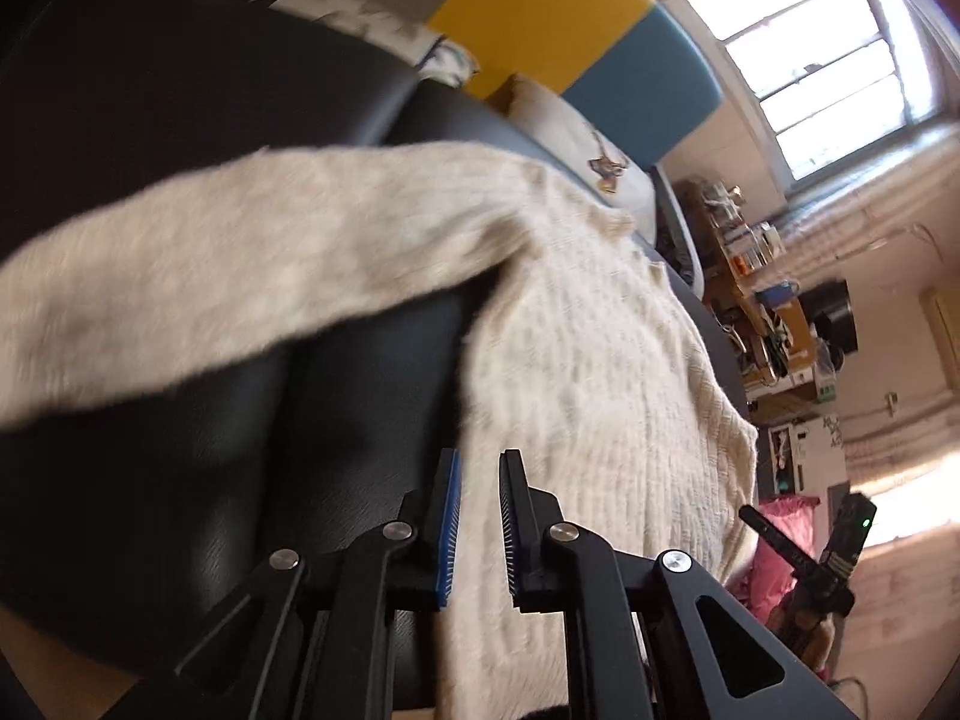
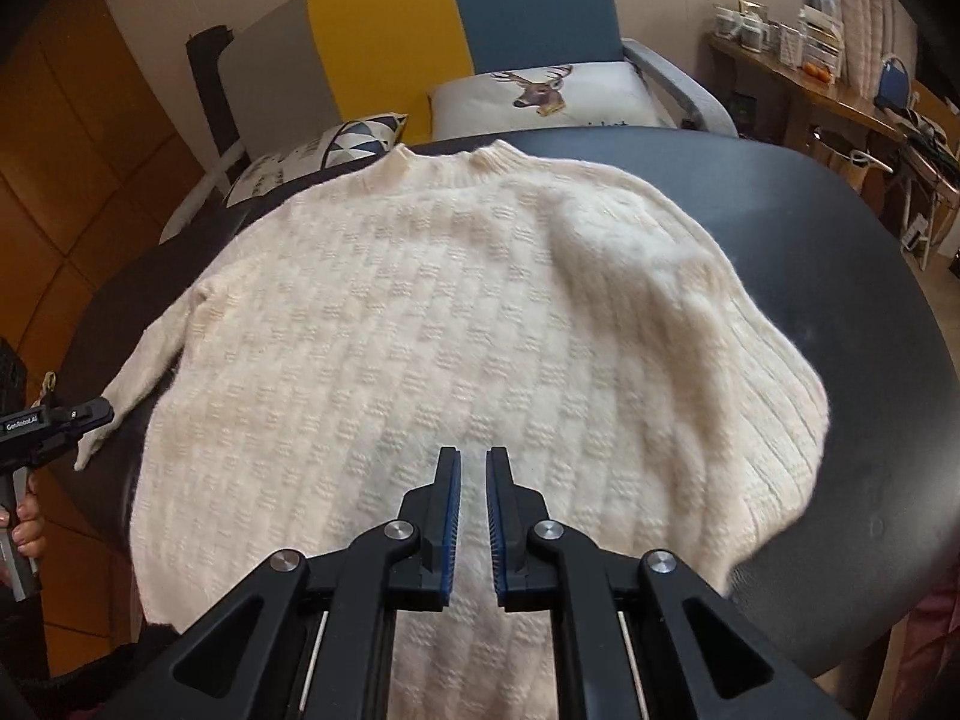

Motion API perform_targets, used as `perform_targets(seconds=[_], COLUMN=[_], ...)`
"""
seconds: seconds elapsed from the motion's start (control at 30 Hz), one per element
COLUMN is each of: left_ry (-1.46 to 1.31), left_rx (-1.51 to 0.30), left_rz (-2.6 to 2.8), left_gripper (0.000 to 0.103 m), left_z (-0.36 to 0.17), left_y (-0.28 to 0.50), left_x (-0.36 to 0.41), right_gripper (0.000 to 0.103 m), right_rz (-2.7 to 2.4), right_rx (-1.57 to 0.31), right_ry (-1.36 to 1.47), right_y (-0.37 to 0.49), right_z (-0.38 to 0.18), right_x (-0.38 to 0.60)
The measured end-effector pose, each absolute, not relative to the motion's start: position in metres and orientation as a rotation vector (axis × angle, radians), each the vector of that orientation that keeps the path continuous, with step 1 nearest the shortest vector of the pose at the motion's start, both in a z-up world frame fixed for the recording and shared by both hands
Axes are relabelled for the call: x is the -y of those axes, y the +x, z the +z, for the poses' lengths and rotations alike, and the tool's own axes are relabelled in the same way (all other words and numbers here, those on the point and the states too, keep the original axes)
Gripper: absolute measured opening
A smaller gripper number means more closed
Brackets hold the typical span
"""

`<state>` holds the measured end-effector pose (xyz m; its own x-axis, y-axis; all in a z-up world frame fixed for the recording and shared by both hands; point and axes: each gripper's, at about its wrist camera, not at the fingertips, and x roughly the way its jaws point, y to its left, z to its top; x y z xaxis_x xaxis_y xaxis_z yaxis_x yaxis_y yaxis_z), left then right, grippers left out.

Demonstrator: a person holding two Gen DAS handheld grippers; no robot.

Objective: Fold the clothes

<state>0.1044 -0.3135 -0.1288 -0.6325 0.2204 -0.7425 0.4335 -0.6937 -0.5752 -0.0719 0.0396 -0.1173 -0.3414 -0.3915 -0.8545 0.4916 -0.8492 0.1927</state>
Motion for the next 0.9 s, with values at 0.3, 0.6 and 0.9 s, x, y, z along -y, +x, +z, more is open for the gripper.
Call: perform_targets(seconds=[0.3, 0.6, 0.9], left_ry=[1.261, 1.291, 1.513], left_rx=[-0.928, -0.702, -0.51], left_rz=[-2.558, -2.553, -2.42], left_gripper=[0.013, 0.013, 0.013], left_z=[-0.112, -0.118, -0.178], left_y=[-0.01, -0.103, -0.145], left_x=[0.311, 0.338, 0.344], right_gripper=[0.013, 0.013, 0.013], right_rz=[-2.19, -2.215, -2.162], right_rx=[-0.157, -0.159, -0.238], right_ry=[1.351, 1.379, 1.466], right_y=[-0.138, -0.212, -0.245], right_z=[-0.131, -0.15, -0.188], right_x=[0.046, 0.081, 0.117])
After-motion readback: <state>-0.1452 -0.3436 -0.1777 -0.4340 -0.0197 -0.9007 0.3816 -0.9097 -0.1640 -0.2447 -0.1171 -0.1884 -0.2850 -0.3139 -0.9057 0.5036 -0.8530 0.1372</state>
